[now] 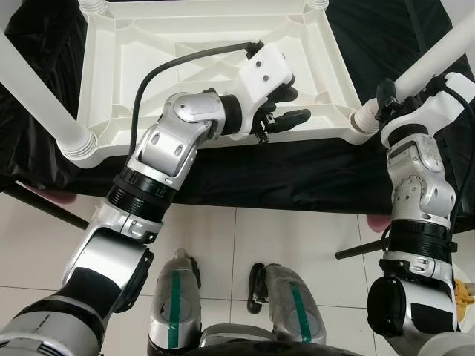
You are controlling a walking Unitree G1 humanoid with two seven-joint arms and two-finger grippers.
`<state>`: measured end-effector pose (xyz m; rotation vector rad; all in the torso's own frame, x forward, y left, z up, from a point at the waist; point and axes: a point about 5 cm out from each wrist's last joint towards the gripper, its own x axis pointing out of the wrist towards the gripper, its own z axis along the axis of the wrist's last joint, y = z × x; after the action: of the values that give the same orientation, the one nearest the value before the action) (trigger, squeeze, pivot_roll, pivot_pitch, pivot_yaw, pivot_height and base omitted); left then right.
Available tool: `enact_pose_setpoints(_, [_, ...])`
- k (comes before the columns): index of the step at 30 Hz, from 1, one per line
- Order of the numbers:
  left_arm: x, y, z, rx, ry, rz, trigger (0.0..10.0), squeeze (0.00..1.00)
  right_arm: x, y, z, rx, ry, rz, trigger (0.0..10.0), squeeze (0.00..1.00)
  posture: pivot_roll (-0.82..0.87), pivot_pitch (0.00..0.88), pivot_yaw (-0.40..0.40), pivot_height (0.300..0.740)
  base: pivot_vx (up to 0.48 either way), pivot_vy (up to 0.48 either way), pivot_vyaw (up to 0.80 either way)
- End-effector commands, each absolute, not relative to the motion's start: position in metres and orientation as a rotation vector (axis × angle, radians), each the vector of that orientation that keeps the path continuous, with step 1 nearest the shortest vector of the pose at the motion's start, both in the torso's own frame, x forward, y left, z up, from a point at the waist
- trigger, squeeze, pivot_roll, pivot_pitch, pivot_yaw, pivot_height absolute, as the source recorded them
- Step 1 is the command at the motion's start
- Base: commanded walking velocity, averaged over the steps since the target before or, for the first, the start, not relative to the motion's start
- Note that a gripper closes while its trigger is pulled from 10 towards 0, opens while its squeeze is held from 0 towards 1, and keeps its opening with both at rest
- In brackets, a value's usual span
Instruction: Building children table
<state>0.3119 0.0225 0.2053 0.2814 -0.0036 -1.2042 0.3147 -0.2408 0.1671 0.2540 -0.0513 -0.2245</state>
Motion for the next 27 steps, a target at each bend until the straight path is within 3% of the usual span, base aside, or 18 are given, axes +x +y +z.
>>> enact_pose_setpoints(1, [0.316,0.025,0.207,0.284,-0.009,-1.108,10.0,0.00,0.310,-0.245,0.142,0.285,0.051,-0.271,10.0,0.00,0.01,0.071,-0.036,0.740,0.000,0.000,0.00])
enact_pose_setpoints(27, [0.316,0.029,0.211,0.293,-0.019,-1.084,10.0,0.00,0.318,-0.226,0.127,0.344,0.103,-0.208,10.0,0.00,0.03,0.062,-0.038,0.740,0.000,0.000,0.00])
